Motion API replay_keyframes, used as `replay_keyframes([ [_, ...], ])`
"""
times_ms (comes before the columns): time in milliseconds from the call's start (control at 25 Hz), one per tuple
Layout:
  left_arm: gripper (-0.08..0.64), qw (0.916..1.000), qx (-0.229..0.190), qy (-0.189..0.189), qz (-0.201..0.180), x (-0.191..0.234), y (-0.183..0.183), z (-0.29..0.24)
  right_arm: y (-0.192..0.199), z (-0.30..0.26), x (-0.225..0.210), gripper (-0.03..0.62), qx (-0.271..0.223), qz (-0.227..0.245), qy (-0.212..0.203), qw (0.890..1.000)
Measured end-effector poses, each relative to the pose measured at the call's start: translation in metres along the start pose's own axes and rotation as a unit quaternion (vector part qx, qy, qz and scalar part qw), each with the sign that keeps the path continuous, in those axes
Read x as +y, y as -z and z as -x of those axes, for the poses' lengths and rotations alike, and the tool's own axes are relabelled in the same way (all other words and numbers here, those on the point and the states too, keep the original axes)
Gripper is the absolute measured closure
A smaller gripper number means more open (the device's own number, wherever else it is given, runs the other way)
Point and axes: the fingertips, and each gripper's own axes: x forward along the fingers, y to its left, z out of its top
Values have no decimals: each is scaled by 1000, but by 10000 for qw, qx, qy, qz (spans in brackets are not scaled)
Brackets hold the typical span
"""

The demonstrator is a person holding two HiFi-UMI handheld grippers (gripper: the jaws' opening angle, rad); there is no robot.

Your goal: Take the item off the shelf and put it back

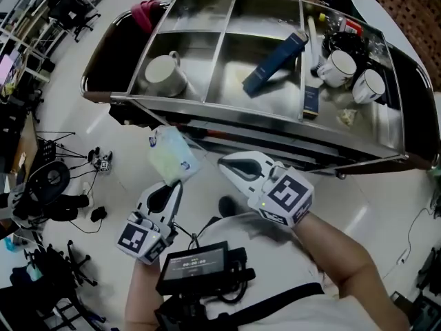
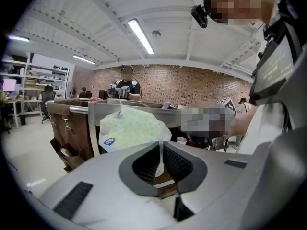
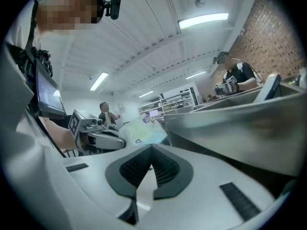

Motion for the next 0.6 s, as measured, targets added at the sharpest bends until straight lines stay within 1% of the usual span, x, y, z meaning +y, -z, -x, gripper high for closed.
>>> replay_keyframes([
  [200, 538, 9995, -288, -123, -21, 3, -26, 14, -36, -12, 23, 584, -263, 139, -410, 9987],
  [320, 538, 9988, -452, -182, -80, 5, -39, 17, -46, -12, 36, 584, -207, 146, -580, 9980],
  [480, 538, 9981, -589, -173, -35, 5, -48, 19, -46, -9, 38, 584, -319, 225, -543, 9978],
  [600, 538, 9978, -657, -121, -42, 3, -53, 20, -46, -4, 42, 584, -272, 193, -527, 9981],
])
